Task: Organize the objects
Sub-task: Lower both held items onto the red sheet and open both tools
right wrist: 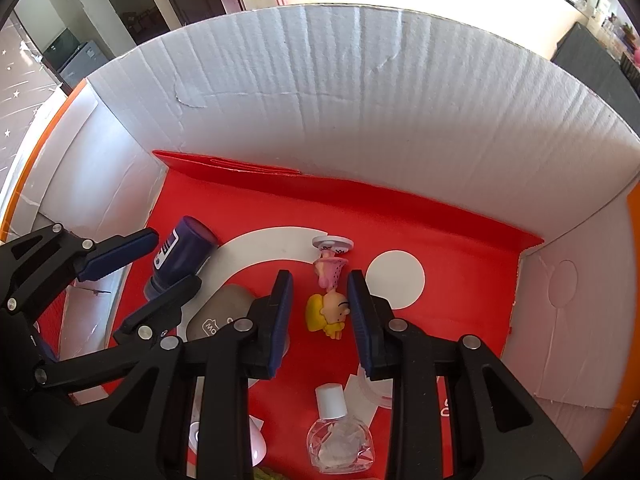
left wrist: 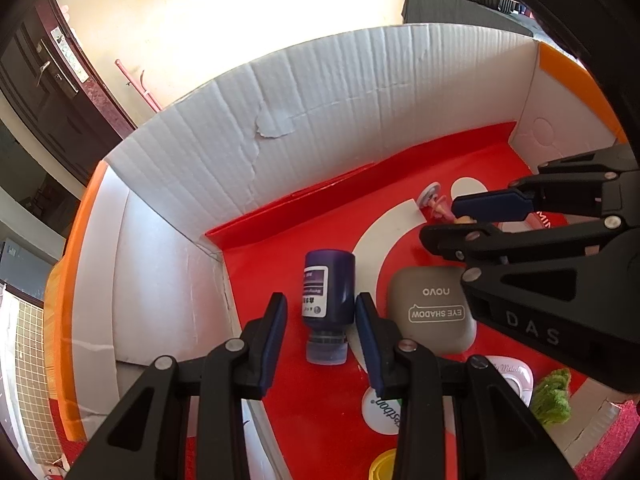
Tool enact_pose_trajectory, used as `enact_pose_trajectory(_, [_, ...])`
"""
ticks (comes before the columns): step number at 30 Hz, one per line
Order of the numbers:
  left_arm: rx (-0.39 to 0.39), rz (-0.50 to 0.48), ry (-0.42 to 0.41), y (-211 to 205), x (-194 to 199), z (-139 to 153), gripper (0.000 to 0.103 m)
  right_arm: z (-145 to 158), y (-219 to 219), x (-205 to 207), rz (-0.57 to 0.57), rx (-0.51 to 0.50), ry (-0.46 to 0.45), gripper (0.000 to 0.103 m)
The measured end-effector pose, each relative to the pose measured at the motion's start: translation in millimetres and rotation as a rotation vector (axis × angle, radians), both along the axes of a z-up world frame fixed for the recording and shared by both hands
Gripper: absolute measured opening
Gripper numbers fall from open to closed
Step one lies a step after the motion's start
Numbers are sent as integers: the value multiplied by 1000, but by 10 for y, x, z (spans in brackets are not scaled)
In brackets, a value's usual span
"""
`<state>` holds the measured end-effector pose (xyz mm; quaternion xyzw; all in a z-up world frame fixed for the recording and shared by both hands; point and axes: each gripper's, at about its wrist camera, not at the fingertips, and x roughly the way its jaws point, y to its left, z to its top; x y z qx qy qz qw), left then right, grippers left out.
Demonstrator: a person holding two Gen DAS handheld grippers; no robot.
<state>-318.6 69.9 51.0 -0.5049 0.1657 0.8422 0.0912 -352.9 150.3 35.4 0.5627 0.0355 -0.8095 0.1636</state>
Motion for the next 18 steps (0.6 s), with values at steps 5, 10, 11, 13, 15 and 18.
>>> enact_pose_trajectory(5, [3,1,1,16,-8,7,38,12,23,-5,-5,3,5,27])
enact_pose_trajectory(10, [7,1,3,60,-27,25,38,45,46,0,-4,7,12,27])
enact_pose_trajectory(11, [8,1,3,70,-35,32,38,50,53,-2,-5,6,13,27])
enact_pose_trajectory(13, [11,3,4,89,-52,49,38,68,60,10,-4,3,14,27])
enact_pose_trajectory(15, [13,4,6,112,-68,67,38,83,74,9,-5,1,17,27])
enact_pose_trajectory(18, [16,4,10,151,-89,94,38,132,103,-27,-6,-2,22,27])
